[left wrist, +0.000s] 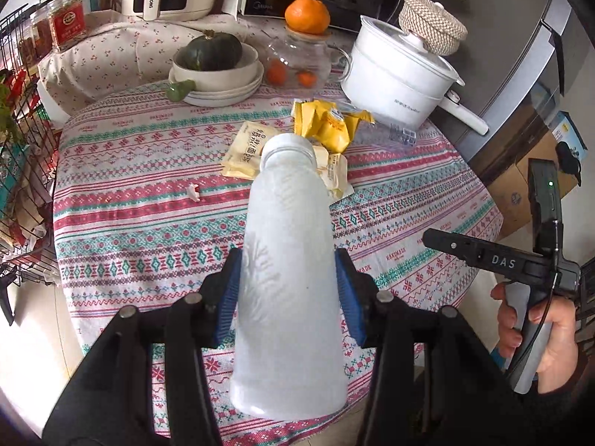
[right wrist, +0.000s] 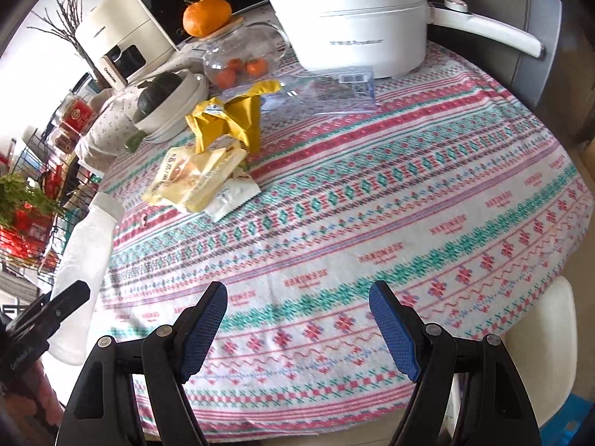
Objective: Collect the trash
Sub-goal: 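Lift the white bottle with the left gripper while the right grasps the orange-printed snack bag, then carry the white bottle and snack bag over the bin and open both grippers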
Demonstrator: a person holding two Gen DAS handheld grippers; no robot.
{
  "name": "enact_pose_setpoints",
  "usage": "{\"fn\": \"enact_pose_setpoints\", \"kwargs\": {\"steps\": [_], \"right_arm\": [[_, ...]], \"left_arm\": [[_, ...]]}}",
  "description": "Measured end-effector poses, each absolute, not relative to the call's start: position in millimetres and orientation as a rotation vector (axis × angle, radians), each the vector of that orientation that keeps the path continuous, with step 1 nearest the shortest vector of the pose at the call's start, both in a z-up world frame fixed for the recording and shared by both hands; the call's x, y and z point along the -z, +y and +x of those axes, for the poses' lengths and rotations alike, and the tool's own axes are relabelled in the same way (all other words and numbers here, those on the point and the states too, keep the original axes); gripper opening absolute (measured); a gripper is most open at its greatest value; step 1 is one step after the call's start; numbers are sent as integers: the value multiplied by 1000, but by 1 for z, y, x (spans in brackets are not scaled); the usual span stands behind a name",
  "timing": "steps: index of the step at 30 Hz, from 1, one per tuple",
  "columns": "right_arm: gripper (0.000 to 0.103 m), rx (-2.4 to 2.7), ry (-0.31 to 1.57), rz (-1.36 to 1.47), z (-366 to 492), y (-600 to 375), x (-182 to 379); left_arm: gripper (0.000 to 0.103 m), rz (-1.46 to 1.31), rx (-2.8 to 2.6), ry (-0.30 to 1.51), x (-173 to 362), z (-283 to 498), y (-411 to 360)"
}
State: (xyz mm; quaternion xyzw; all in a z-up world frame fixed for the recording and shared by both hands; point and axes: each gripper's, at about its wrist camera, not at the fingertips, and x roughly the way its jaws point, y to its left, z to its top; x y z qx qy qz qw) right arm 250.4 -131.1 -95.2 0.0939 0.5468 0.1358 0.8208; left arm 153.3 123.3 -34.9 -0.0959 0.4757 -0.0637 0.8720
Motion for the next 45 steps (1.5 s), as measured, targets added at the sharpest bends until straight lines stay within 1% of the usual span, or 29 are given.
{"fn": "enact_pose_setpoints", "kwargs": {"steps": [8,15,17,18,19,20,21,22,23,24,28,35,41,45], "right_arm": [[79,-353,1177,346,304,-82,118],[74,-361,1204,462,336,-61,145],[67,-362,1218,509,342,-59,153],[60,-364,1227,529,345,-58,157],[48,-370,1236,544,346,-57,159],[39,-381,1242,554,347,-56,160],[25,-394,1239,561,346,-57,160],[16,-407,1227,563,344,-56,157],[13,-423,1211,558,341,-55,152],[7,-440,1193,545,337,-56,145],[4,-489,1134,489,322,-58,116],[4,-555,1009,433,284,-81,52],[4,-549,902,362,239,-124,3],[4,-504,852,334,206,-164,-17]], "left_arm": [[50,-222,104,929,20,146,155],[50,-251,80,914,17,148,170],[50,-252,74,914,18,149,170],[50,-248,72,913,18,149,169],[50,-245,72,911,18,149,168],[50,-242,73,909,17,148,167],[50,-240,75,906,17,148,166],[50,-240,77,903,16,148,166],[50,-239,77,900,15,147,165],[50,-239,75,898,15,146,165],[50,-236,72,888,14,145,162],[50,-212,99,850,5,138,146],[50,-175,144,834,3,130,121],[50,-153,185,833,4,125,100]]}}
